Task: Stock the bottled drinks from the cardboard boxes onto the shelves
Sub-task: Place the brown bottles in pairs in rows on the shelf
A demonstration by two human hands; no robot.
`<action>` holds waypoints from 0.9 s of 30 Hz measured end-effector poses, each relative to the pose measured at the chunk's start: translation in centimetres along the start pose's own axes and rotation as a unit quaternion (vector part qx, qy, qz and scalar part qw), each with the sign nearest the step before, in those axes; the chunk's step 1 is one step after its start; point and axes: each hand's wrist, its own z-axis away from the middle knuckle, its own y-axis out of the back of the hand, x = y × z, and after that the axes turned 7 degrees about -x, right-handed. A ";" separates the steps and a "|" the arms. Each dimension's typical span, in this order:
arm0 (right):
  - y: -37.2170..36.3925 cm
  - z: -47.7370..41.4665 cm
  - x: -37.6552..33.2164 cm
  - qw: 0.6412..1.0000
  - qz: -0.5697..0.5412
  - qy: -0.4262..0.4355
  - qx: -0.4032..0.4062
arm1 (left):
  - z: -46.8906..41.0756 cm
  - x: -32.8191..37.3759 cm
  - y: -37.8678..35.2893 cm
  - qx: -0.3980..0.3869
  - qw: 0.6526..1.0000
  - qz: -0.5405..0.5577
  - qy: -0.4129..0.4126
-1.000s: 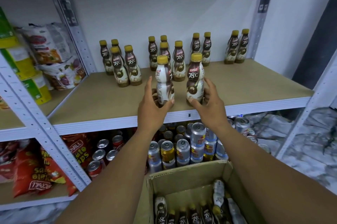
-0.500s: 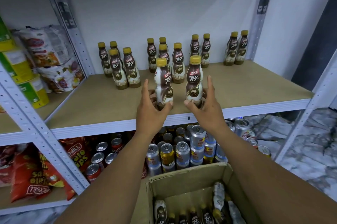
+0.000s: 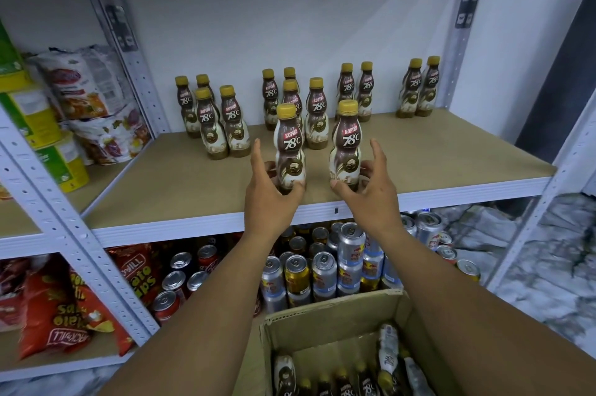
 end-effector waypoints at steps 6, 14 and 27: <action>-0.3 -0.1 0.1 1.000 -0.002 0.002 0.004 | -0.1 0.1 -0.2 0.021 1.000 0.001 -0.008; 0.0 -0.1 0.0 1.000 -0.015 0.011 -0.001 | -0.2 -0.1 -0.4 0.004 1.000 0.000 -0.009; 0.0 0.2 -0.7 1.000 -0.018 0.004 -0.025 | 0.1 0.0 -0.4 -0.027 0.999 0.005 -0.020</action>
